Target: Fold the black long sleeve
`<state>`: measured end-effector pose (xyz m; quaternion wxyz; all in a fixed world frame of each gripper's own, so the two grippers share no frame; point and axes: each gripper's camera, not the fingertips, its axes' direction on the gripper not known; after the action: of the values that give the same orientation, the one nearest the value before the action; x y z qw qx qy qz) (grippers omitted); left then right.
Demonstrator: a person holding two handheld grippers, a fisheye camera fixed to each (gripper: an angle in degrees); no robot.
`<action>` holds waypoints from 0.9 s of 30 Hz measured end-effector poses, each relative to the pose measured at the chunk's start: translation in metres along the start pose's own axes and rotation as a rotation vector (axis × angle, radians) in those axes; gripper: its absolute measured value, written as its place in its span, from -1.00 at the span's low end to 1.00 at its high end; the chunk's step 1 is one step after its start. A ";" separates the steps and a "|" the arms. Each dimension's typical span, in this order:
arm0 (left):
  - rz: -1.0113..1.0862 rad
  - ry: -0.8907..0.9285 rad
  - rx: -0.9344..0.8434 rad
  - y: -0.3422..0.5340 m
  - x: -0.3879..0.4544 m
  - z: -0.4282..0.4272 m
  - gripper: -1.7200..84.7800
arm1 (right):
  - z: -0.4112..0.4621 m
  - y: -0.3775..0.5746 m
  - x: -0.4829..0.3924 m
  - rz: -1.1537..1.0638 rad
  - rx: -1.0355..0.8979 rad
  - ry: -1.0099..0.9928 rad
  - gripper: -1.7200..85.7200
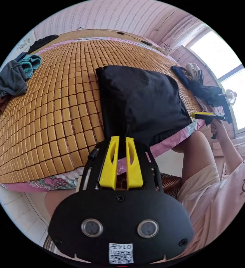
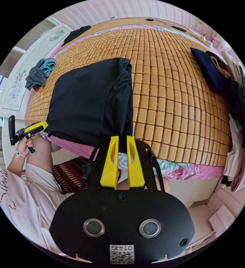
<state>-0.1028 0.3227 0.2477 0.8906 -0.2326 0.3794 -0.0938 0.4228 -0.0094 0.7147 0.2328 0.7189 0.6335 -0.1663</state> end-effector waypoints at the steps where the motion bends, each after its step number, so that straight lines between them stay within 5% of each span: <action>1: 0.004 -0.074 0.024 0.009 0.000 -0.006 -0.91 | -0.005 -0.005 -0.006 -0.030 0.013 0.039 -0.91; 8: 0.331 0.044 0.151 0.008 0.084 0.012 -0.98 | -0.010 -0.124 -0.115 -0.526 0.108 0.014 -0.96; 15: 0.472 0.047 0.070 0.033 0.146 0.090 -0.98 | 0.063 -0.197 -0.172 -0.709 -0.194 0.164 -0.98; 22: 0.494 0.065 0.101 0.080 0.150 0.104 -0.98 | 0.074 -0.233 -0.164 -0.670 -0.264 0.217 -0.97; 27: 0.542 0.099 0.137 0.104 0.157 0.100 -0.97 | 0.042 -0.218 -0.121 -0.519 -0.097 0.004 -0.97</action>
<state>0.0776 0.3937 0.1584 0.8773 -0.0570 0.4635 0.1112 0.1924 -0.1138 0.7168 0.2153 0.5206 0.8045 -0.1882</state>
